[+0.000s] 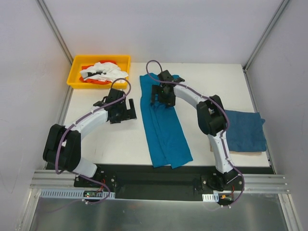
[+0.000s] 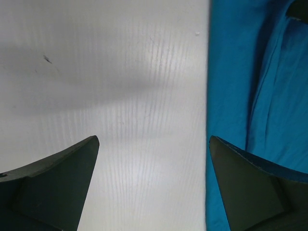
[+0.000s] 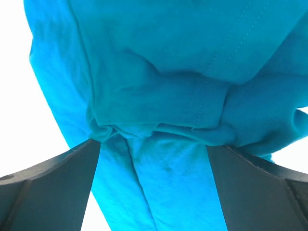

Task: Fold and stack the t-shirts
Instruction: Rotate the tshirt 90 degrees

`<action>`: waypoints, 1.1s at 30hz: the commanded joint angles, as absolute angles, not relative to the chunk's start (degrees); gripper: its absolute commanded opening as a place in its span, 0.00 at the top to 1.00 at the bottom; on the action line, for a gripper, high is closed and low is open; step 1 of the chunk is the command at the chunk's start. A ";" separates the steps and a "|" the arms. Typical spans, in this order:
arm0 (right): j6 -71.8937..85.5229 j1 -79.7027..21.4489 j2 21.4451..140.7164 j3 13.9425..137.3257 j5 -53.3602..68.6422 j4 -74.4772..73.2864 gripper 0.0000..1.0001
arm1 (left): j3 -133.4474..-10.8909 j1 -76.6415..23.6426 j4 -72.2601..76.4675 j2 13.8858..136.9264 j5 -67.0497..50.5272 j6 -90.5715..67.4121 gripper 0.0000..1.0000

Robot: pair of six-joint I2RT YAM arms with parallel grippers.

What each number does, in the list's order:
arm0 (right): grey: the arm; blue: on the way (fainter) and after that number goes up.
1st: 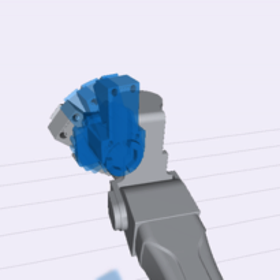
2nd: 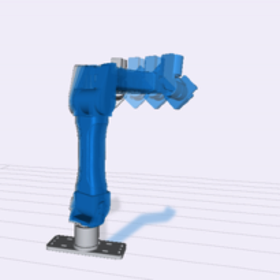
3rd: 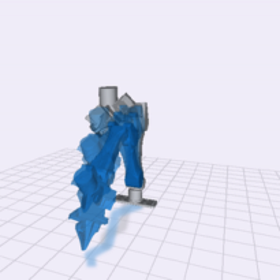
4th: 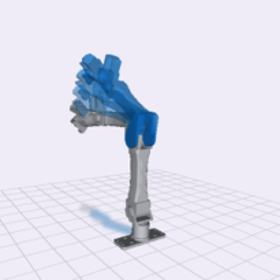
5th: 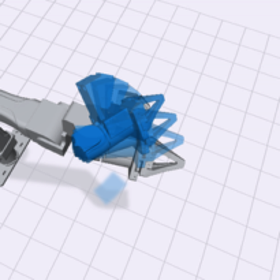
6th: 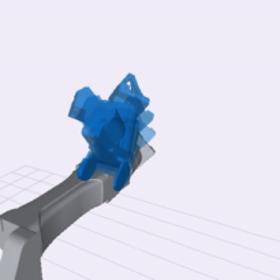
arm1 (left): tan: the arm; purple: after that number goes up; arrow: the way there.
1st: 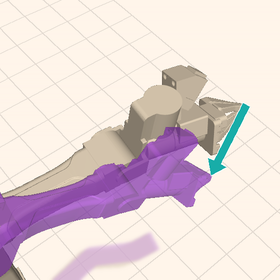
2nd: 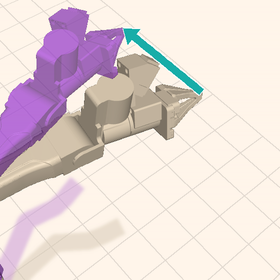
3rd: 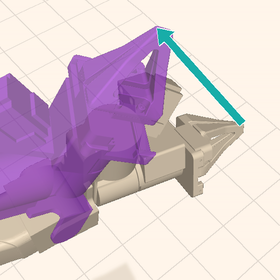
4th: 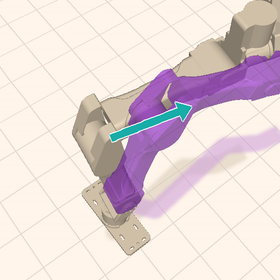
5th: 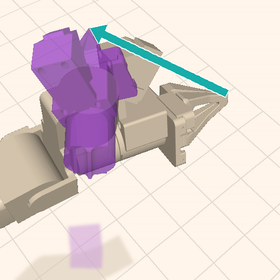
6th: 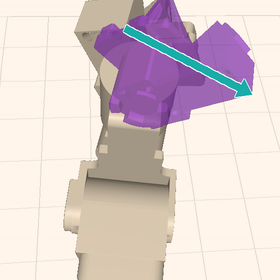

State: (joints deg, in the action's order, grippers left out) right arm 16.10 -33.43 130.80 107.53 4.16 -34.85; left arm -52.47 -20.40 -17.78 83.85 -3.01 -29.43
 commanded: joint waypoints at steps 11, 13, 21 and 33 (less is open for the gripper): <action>8.97 -34.18 118.43 101.53 2.56 -34.01 0.03 | -54.50 -18.54 -15.82 83.69 -13.26 -31.55 0.01; 8.17 -35.41 114.63 98.01 -2.34 -35.33 0.03 | -51.35 -19.16 -14.77 82.27 -16.60 -33.13 0.01; 14.76 -36.83 93.80 73.08 -3.25 -31.56 0.03 | -39.91 -30.65 -10.20 77.61 -24.96 -42.70 0.12; 18.63 -36.91 78.67 58.80 -4.22 -30.06 0.03 | -36.03 -47.10 -8.09 78.31 -15.83 -54.13 0.38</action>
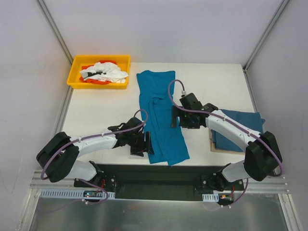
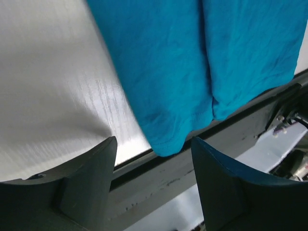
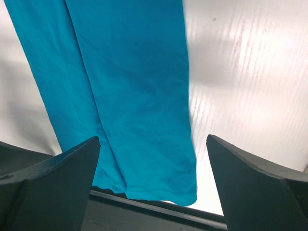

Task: Fold and stack the t-shirts
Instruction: Rotate the tshirt 90 degrees

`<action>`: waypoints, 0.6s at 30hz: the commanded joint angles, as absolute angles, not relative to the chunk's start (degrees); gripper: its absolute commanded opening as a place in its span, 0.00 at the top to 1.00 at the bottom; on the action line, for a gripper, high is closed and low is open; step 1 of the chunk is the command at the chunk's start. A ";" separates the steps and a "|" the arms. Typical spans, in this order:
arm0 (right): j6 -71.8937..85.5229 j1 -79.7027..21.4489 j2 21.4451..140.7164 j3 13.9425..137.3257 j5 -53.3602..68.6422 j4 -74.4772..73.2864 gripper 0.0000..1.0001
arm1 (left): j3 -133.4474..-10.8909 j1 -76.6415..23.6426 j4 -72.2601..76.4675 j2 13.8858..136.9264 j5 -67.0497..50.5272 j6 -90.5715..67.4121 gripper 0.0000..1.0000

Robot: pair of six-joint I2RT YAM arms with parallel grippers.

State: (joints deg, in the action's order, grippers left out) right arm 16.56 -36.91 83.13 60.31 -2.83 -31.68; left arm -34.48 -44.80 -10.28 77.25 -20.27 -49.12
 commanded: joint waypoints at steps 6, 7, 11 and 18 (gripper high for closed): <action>18.46 -36.91 75.68 56.78 -5.71 -30.67 0.03 | -38.67 -50.71 -8.17 83.58 -15.73 -55.89 0.68; 18.54 -37.00 74.98 56.52 -6.06 -30.76 0.03 | -38.15 -50.80 -8.17 84.37 -15.99 -56.16 0.71; 17.93 -36.91 73.74 55.28 -5.80 -30.06 0.03 | -37.62 -51.41 -8.09 85.95 -15.82 -57.13 0.82; 14.51 -38.66 72.68 53.17 -1.85 -26.90 0.03 | -36.22 -51.59 -10.63 84.29 -15.47 -56.95 1.00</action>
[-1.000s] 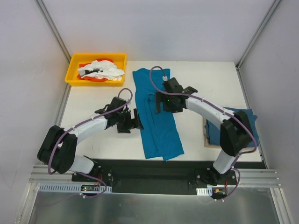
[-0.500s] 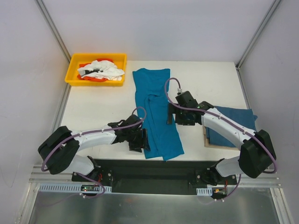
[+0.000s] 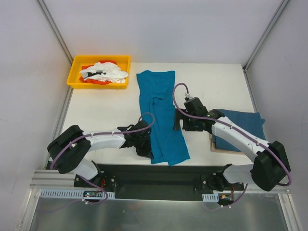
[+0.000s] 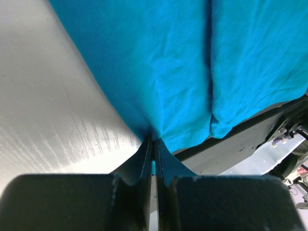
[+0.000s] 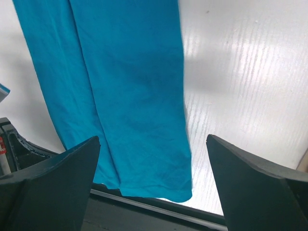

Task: Fold and stack the t-shirts
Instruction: Rotate the tshirt 90 degrees

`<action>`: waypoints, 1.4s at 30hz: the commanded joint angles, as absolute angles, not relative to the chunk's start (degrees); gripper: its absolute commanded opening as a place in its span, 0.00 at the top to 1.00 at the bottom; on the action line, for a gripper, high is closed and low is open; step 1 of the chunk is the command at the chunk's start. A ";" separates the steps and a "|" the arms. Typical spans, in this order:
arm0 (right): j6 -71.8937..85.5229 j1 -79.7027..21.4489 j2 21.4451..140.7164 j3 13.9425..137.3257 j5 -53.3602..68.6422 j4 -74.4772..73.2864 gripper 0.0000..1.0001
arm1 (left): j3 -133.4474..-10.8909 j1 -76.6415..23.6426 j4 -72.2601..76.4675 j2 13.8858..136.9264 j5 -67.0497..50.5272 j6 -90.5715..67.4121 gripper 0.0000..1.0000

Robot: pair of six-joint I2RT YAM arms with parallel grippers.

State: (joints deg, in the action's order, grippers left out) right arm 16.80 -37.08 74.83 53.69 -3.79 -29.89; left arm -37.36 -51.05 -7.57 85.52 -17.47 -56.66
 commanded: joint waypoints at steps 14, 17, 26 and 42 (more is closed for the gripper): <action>10.81 -52.29 92.62 70.99 -12.21 -29.97 0.03 | -34.28 -51.59 -19.94 71.55 -12.14 -53.26 0.28; 11.33 -52.82 98.34 74.96 -13.09 -30.76 0.03 | -33.93 -51.33 -24.68 66.28 -8.71 -53.09 0.01; 10.81 -52.82 112.93 89.02 -15.29 -35.24 0.03 | -31.90 -47.82 -43.47 47.12 5.07 -54.93 0.01; 13.35 -51.95 122.96 96.42 -22.23 -42.18 0.03 | -34.54 -46.05 -44.91 46.32 9.49 -54.23 0.01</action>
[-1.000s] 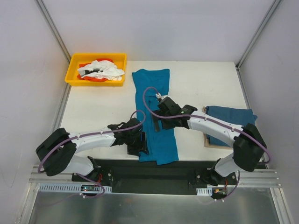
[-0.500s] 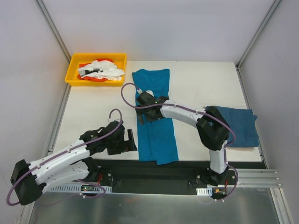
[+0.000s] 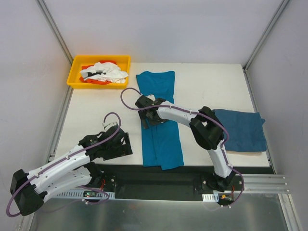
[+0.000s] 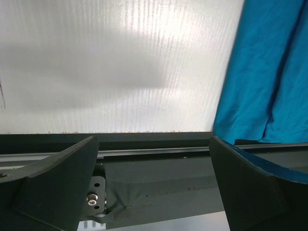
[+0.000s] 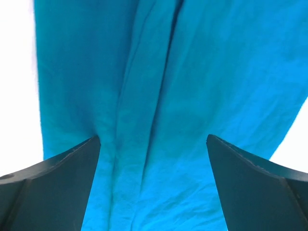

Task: Fold and stack the t-shirts
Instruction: Rotate the tshirt 90 degrees

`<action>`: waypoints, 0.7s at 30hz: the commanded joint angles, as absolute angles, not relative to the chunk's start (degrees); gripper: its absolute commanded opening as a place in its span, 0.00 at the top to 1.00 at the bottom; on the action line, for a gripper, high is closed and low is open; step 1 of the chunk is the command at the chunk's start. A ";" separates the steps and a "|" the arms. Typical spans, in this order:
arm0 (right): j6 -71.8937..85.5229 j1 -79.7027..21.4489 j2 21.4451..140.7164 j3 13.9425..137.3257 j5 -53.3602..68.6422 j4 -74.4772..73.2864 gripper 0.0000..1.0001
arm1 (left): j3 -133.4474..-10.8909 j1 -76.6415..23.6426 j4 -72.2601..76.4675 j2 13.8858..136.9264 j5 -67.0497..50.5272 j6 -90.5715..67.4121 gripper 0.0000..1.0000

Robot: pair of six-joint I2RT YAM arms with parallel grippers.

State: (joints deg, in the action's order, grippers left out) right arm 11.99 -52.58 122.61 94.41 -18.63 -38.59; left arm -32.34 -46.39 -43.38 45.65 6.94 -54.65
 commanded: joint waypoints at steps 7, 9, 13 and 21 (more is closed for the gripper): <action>13.71 -51.59 119.18 94.22 -24.43 -42.45 0.03 | -34.63 -45.97 -44.74 46.14 10.19 -54.49 0.01; 13.54 -51.42 118.48 93.87 -24.61 -42.54 0.03 | -34.63 -46.05 -44.65 46.14 10.46 -54.32 0.00; 13.54 -51.33 117.25 92.82 -24.43 -42.10 0.03 | -34.80 -46.05 -44.30 46.49 10.37 -54.23 0.01; 11.16 -51.33 114.35 89.56 -16.61 -38.23 0.03 | -34.72 -46.05 -41.75 48.86 8.96 -53.61 0.01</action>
State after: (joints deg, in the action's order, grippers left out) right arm 12.45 -51.51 119.55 91.18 -20.08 -39.27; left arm -32.99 -46.39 -42.65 47.42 8.12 -54.59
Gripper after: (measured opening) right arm 0.968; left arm 0.993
